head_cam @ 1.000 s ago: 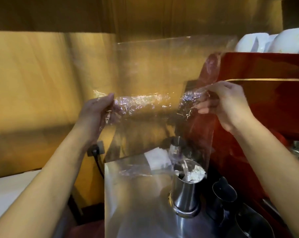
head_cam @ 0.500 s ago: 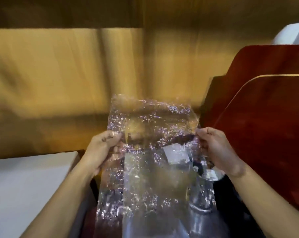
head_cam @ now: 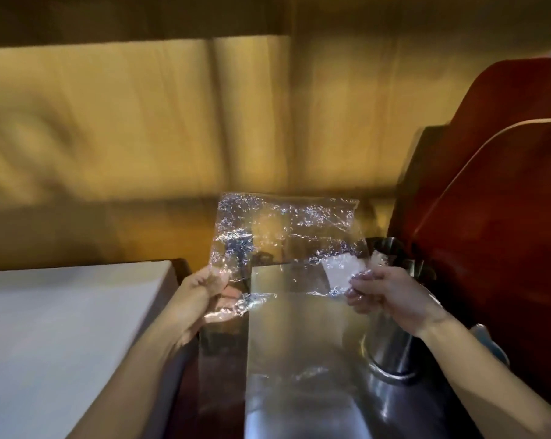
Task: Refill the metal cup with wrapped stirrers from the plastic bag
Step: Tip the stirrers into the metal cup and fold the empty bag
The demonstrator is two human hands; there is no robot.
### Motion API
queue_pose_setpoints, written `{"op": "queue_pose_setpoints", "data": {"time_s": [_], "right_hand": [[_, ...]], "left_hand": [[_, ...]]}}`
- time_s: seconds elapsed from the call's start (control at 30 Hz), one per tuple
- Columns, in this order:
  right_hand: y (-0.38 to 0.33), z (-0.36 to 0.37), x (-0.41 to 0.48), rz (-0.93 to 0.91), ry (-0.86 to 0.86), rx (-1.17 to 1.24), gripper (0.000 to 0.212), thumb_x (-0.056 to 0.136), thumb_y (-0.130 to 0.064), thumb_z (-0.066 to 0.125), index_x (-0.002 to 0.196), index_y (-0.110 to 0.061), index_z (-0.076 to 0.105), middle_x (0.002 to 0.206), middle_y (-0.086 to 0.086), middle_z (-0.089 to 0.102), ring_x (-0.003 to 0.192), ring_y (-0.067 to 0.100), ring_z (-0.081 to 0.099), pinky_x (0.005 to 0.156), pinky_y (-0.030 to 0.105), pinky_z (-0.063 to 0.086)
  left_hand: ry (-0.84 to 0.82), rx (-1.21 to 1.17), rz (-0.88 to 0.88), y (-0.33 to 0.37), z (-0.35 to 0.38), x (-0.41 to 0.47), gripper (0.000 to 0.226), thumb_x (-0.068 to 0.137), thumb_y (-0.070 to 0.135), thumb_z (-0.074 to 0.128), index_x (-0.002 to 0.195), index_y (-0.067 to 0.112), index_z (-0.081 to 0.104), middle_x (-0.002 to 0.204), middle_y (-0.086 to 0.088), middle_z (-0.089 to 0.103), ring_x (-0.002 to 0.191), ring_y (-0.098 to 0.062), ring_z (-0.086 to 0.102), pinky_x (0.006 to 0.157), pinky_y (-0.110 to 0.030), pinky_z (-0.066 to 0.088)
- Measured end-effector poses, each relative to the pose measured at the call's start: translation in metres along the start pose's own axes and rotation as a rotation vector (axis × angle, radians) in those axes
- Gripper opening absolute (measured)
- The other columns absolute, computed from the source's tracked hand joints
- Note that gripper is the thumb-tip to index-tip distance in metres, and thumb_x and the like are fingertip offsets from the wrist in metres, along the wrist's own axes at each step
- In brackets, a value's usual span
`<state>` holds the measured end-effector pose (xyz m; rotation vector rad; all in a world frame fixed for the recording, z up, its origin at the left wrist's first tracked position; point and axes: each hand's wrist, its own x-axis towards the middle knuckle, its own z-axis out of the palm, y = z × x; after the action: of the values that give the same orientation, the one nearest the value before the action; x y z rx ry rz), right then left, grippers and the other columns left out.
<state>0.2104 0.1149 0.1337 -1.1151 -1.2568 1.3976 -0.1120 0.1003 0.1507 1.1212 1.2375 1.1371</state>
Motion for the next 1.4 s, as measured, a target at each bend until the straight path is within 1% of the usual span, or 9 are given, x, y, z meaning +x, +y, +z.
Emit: {"op": "queue_pose_setpoints", "data": {"time_s": [0.1, 0.2, 0.27, 0.37, 0.77, 0.97, 1.1, 1.3, 1.4], "right_hand": [[0.004, 0.000, 0.001, 0.002, 0.059, 0.055, 0.008, 0.072, -0.013, 0.071, 0.074, -0.011, 0.064, 0.062, 0.012, 0.067, 0.053, 0.022, 0.064, 0.047, 0.030, 0.051], [0.000, -0.002, 0.000, -0.021, 0.052, 0.078, 0.005, 0.080, -0.017, 0.067, 0.075, -0.016, 0.064, 0.064, 0.013, 0.067, 0.053, 0.025, 0.064, 0.047, 0.030, 0.049], [-0.003, -0.003, -0.003, -0.028, -0.004, 0.081, 0.013, 0.074, -0.025, 0.071, 0.081, -0.017, 0.063, 0.065, 0.012, 0.067, 0.055, 0.027, 0.064, 0.049, 0.031, 0.049], [-0.006, -0.003, -0.010, -0.024, -0.104, 0.043, 0.032, 0.063, -0.019, 0.075, 0.090, -0.008, 0.061, 0.069, 0.014, 0.069, 0.059, 0.029, 0.065, 0.050, 0.035, 0.052], [-0.015, -0.013, -0.014, -0.026, -0.021, 0.045, 0.016, 0.064, -0.004, 0.067, 0.078, 0.004, 0.068, 0.059, 0.015, 0.070, 0.049, 0.021, 0.067, 0.043, 0.024, 0.053], [-0.017, -0.023, -0.011, -0.080, -0.049, 0.042, 0.019, 0.069, -0.003, 0.061, 0.081, -0.008, 0.075, 0.072, 0.015, 0.074, 0.068, 0.026, 0.072, 0.050, 0.022, 0.054], [-0.023, -0.031, -0.014, -0.132, -0.054, 0.053, 0.016, 0.066, -0.002, 0.064, 0.075, -0.009, 0.076, 0.064, 0.016, 0.072, 0.058, 0.023, 0.070, 0.047, 0.023, 0.055], [-0.021, -0.031, -0.018, -0.088, -0.303, 0.222, 0.036, 0.077, -0.003, 0.055, 0.112, -0.009, 0.064, 0.099, 0.026, 0.069, 0.093, 0.040, 0.066, 0.067, 0.045, 0.058], [-0.017, -0.018, -0.017, -0.090, -0.297, 0.025, 0.042, 0.071, -0.010, 0.067, 0.112, -0.017, 0.064, 0.100, 0.023, 0.070, 0.090, 0.038, 0.067, 0.065, 0.038, 0.058]], "left_hand": [[-0.097, 0.021, -0.079, -0.005, -0.003, -0.003, 0.013, 0.081, 0.006, 0.067, 0.088, 0.013, 0.059, 0.082, -0.007, 0.070, 0.068, -0.015, 0.067, 0.056, -0.034, 0.058], [-0.155, 0.014, -0.074, -0.005, -0.003, -0.004, 0.024, 0.071, -0.005, 0.070, 0.088, 0.007, 0.059, 0.067, -0.005, 0.069, 0.056, -0.015, 0.067, 0.050, -0.027, 0.057], [-0.107, -0.012, -0.029, -0.004, -0.003, -0.002, 0.016, 0.074, -0.008, 0.067, 0.079, 0.006, 0.061, 0.060, -0.006, 0.069, 0.049, -0.015, 0.065, 0.042, -0.020, 0.051], [-0.049, -0.025, 0.023, -0.004, -0.004, 0.001, 0.016, 0.074, -0.006, 0.068, 0.072, 0.010, 0.065, 0.066, -0.005, 0.073, 0.063, -0.015, 0.070, 0.053, -0.024, 0.057], [-0.038, -0.031, 0.104, 0.003, -0.002, 0.002, 0.009, 0.081, -0.004, 0.061, 0.077, 0.002, 0.067, 0.071, -0.012, 0.075, 0.069, -0.023, 0.072, 0.060, -0.028, 0.060], [-0.087, -0.063, 0.145, 0.010, -0.011, 0.002, 0.038, 0.089, -0.008, 0.046, 0.075, 0.010, 0.076, 0.079, -0.011, 0.077, 0.079, -0.023, 0.073, 0.065, -0.023, 0.059], [-0.106, -0.110, 0.172, 0.009, -0.022, 0.001, 0.043, 0.091, -0.009, 0.040, 0.077, 0.010, 0.076, 0.083, -0.011, 0.077, 0.084, -0.021, 0.072, 0.068, -0.021, 0.058], [-0.080, -0.293, 0.148, 0.004, -0.022, 0.000, 0.036, 0.088, -0.014, 0.036, 0.080, -0.001, 0.069, 0.083, -0.017, 0.075, 0.082, -0.022, 0.072, 0.063, -0.021, 0.058], [-0.065, -0.279, 0.118, 0.001, -0.020, -0.001, 0.028, 0.089, -0.015, 0.035, 0.096, -0.008, 0.061, 0.087, -0.018, 0.074, 0.082, -0.022, 0.072, 0.065, -0.024, 0.059]]}}
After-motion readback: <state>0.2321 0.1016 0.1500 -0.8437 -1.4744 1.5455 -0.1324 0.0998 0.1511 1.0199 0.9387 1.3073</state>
